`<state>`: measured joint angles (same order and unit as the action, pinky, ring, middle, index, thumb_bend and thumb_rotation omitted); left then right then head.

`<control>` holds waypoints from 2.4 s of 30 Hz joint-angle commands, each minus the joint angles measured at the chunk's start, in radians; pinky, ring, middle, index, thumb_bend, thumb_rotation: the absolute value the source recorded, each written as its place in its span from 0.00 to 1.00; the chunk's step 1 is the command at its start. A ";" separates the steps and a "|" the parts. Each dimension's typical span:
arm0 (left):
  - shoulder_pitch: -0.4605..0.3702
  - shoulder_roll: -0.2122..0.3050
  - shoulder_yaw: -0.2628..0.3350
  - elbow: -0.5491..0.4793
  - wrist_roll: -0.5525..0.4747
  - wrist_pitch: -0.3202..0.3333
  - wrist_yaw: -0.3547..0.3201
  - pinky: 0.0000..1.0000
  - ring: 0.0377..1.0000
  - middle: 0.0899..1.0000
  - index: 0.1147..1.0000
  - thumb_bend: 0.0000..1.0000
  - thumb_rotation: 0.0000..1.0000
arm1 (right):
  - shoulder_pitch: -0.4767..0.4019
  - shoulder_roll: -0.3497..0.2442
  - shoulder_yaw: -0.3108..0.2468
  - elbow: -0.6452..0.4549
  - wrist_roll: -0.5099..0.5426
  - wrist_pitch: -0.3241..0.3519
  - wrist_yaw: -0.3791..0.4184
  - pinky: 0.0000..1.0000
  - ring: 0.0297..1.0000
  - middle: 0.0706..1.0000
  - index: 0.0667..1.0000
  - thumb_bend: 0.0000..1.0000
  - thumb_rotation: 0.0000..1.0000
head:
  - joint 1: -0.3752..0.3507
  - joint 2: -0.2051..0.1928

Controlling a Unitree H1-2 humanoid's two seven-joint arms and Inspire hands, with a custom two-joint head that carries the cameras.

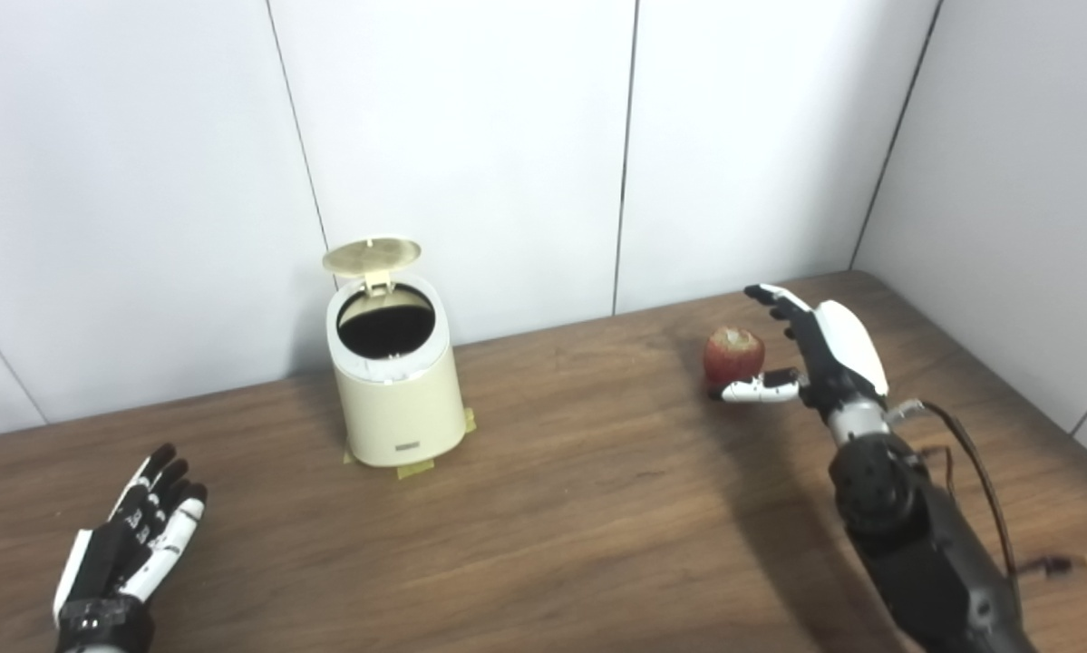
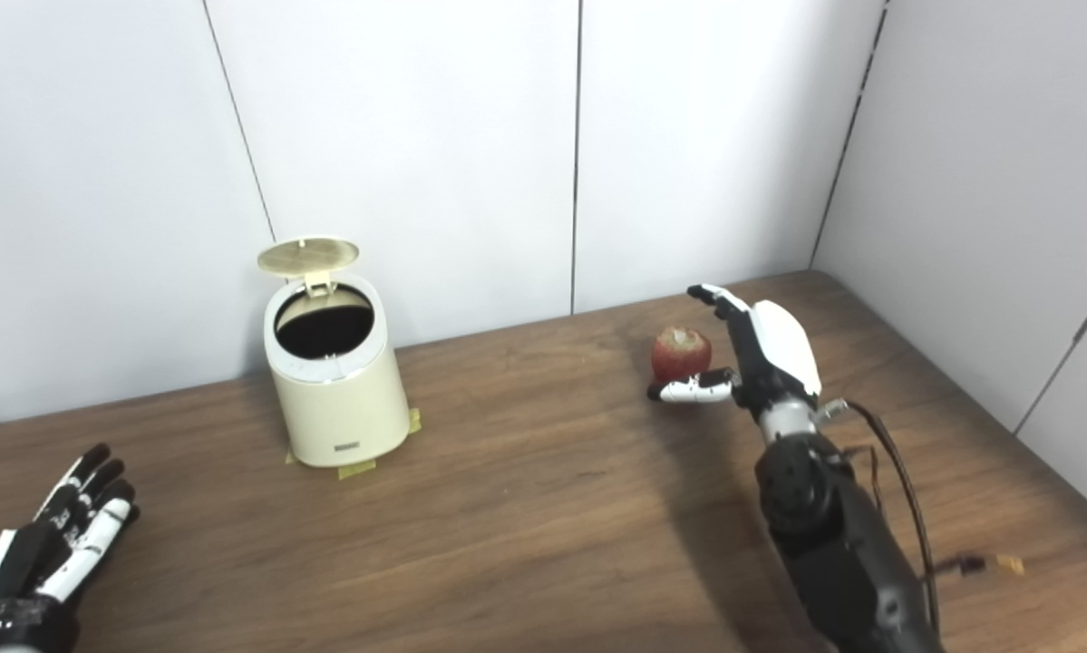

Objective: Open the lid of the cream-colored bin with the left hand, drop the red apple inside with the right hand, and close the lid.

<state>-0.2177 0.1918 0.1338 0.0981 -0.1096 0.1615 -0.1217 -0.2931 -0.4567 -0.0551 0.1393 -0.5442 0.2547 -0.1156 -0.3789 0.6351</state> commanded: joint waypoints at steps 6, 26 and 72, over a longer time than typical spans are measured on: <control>-0.045 0.017 0.002 -0.015 -0.015 -0.001 -0.001 0.96 0.95 0.94 0.96 0.33 0.32 | -0.130 -0.091 0.040 0.063 -0.030 0.042 0.056 0.79 0.89 0.88 0.87 0.97 0.25 | 0.004 -0.016; -0.032 0.012 -0.010 -0.080 0.021 0.049 0.019 0.95 0.95 0.93 0.96 0.34 0.35 | -0.292 -0.157 0.142 0.263 -0.051 0.127 0.113 0.72 0.87 0.89 0.84 0.92 0.17 | 0.046 0.016; -0.035 0.016 -0.009 -0.098 0.050 0.062 0.037 0.98 0.94 0.92 0.96 0.34 0.36 | -0.270 -0.116 0.201 0.315 -0.045 0.071 0.047 0.56 0.65 0.72 0.72 0.84 0.12 | 0.060 0.033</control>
<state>-0.2194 0.1933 0.1228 0.0309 -0.0644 0.2384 -0.0927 -0.5238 -0.5605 0.1564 0.4653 -0.5847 0.3530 -0.0411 -0.3191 0.6673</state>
